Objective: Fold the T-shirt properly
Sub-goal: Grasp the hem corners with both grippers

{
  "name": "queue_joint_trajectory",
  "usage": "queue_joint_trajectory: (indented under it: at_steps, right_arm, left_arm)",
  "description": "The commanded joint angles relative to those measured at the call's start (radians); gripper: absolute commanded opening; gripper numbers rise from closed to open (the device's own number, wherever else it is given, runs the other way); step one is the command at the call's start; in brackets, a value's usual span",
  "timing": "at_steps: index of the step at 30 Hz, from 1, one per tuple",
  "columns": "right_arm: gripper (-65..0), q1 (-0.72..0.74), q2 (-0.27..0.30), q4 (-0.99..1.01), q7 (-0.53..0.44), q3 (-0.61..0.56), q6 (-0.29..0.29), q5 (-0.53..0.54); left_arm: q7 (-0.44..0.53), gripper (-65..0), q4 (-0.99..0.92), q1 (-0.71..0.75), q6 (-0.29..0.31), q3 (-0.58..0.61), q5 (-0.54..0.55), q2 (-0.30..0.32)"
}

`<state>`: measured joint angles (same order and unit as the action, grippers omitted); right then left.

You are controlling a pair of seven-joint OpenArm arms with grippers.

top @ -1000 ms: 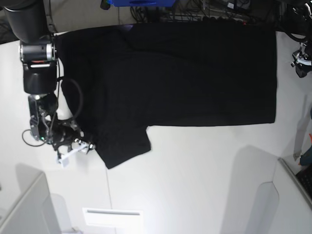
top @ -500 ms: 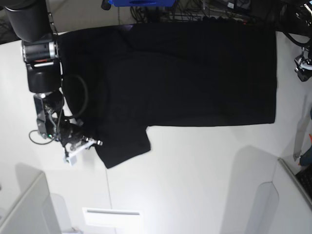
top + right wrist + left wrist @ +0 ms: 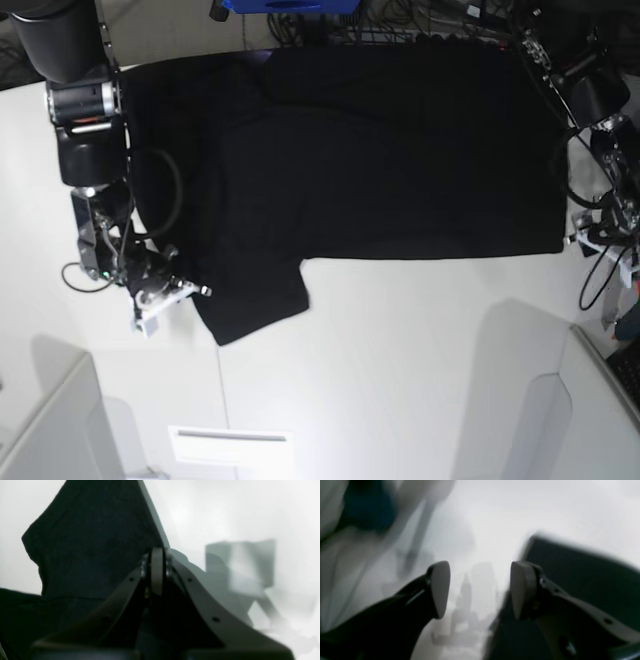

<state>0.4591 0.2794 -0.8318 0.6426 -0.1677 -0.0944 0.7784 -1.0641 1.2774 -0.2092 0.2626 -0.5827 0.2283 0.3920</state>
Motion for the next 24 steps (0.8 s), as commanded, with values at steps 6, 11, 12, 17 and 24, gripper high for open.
queue_joint_trajectory:
  at_steps: [6, 11, 12, 17, 24]
  right_arm:
    - [-65.0, 0.027, 0.011, -0.014, -0.002, 0.004, 0.002, 0.002]
    - [-65.0, 0.025, 0.011, -0.014, -0.002, 0.004, 0.002, 0.002]
    - [-65.0, 0.025, 0.011, -0.014, -0.002, 0.004, 0.002, 0.002]
    - [-65.0, 0.025, 0.011, -0.014, -0.002, 0.004, 0.002, 0.002]
    - [-65.0, 0.025, 0.013, -0.014, -0.005, 0.004, 0.002, 0.002]
  left_arm:
    - [0.081, -28.0, -0.206, -0.101, 0.0, 0.051, -0.025, 0.008]
    - [0.144, -28.0, -0.273, -0.115, 0.0, 0.054, -0.017, 0.006]
    - [0.146, -28.0, -0.273, -0.115, 0.0, 0.056, -0.016, 0.005]
    - [0.147, -28.1, -0.272, -0.115, 0.0, 0.056, -0.016, -0.021]
    - [0.147, -42.8, -0.273, -0.115, 0.002, 0.056, -0.016, -0.043]
